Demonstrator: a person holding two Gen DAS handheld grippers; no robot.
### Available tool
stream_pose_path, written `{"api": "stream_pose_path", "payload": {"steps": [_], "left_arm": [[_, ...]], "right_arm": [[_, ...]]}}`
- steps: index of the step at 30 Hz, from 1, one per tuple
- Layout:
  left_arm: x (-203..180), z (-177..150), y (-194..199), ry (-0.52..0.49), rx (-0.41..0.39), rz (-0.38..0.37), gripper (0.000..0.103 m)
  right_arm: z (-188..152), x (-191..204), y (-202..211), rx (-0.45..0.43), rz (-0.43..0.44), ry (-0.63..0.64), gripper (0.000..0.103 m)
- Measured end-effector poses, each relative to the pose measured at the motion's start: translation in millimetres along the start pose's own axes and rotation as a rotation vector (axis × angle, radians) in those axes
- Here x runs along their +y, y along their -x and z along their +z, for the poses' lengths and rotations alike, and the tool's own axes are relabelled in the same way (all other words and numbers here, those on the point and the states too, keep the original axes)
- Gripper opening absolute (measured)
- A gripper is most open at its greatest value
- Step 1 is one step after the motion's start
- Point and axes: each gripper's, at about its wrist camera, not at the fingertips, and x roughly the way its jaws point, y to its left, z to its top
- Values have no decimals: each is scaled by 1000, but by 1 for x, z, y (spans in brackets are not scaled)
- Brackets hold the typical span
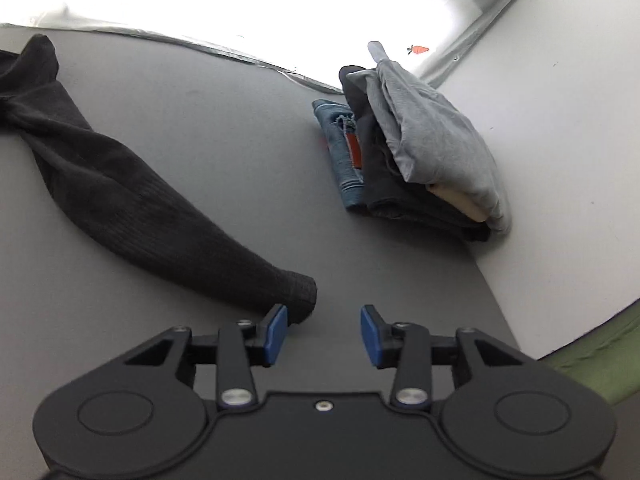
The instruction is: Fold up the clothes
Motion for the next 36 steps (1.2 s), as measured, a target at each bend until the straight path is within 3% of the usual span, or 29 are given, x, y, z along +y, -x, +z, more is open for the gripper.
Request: {"api": "stream_pose_path", "payload": {"steps": [2,4,5,10,16,19,20,21,23,31,36], "left_arm": [[-4,0,-5,-21,-6,-13,66],[-7,2,-8,-29,-13,-44,38],[-10,3,-8,-46,-15,-40,2],[1,16,5,-123,-105,47,4],[90,56,32,-45,-250,287,4],[130,67,26,-5,-246,394,8],[136,67,17,-4,-222,442,17],[143,68,9,-3,-198,489,41],[127,71,4,6,-183,435,62],[47,88,-14,46,-140,139,62],[-6,105,-23,47,-132,-36,66]], "right_arm": [[-8,6,11,16,86,-56,47],[-16,19,21,22,138,-81,50],[-20,30,26,22,149,-76,50],[-26,79,53,-23,175,-33,49],[-12,103,74,-122,129,74,49],[-3,109,77,-145,117,100,50],[0,110,76,-142,125,97,51],[4,113,73,-137,132,93,51],[9,119,73,-132,143,92,52],[41,139,62,-134,213,107,57],[87,158,38,-168,237,138,58]]}}
